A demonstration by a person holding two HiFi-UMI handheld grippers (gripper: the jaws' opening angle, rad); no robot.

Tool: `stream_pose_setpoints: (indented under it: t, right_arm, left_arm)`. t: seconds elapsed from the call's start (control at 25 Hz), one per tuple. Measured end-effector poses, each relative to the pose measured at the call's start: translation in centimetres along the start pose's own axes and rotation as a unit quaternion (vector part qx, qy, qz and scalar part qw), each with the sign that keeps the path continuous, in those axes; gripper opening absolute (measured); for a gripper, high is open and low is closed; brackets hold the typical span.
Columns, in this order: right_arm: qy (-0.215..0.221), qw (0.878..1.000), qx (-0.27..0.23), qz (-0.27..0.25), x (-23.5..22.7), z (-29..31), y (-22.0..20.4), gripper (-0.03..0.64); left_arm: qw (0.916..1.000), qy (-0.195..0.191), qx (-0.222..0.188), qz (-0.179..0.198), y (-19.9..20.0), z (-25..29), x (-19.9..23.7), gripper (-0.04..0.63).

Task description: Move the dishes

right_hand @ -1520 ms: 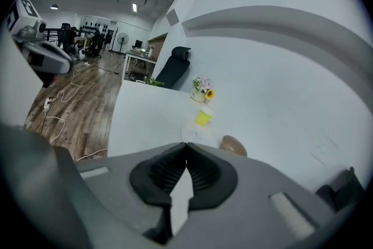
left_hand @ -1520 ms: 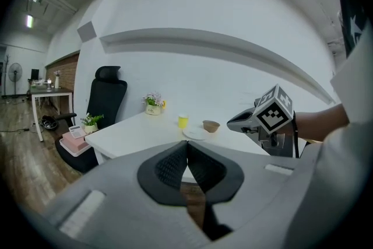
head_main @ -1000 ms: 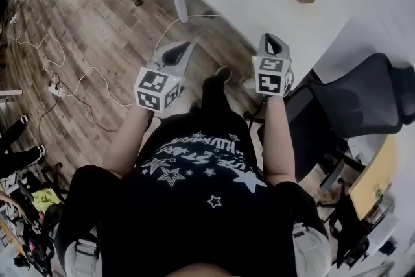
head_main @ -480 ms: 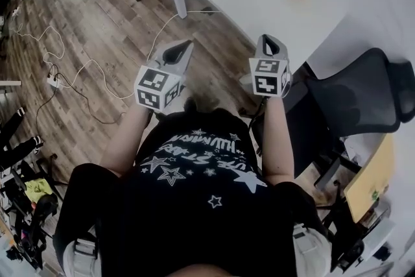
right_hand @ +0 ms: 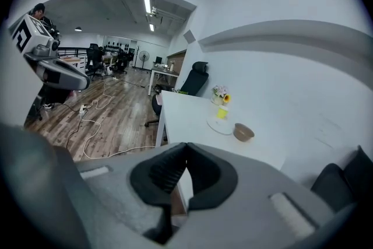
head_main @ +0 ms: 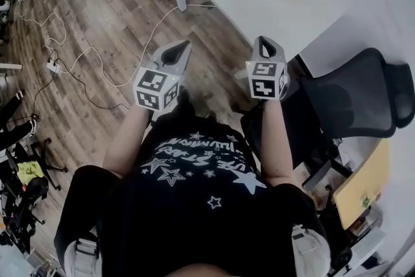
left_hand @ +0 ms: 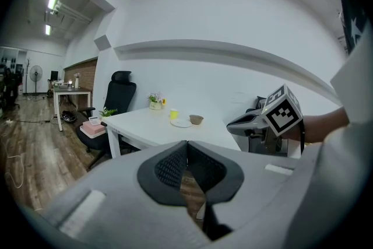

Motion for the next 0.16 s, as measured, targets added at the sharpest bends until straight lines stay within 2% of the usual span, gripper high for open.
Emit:
stream_pose_setpoints:
  t: [0.16]
  right_arm:
    - [0.007, 1.000, -0.004, -0.003, 0.1, -1.3, -0.8, 0.003]
  left_arm:
    - [1.0000, 0.002, 0.002, -0.002, -0.7, -0.7, -1.7, 0.011]
Point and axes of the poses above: the fingertips, and each gripper's own axes: z forward along the fingers, x to its left, y out of its top, the point moved 6 cm from there along -z, backward along the fingers, and after that the axes turned 1 degree about z, right-handed, at the moved point
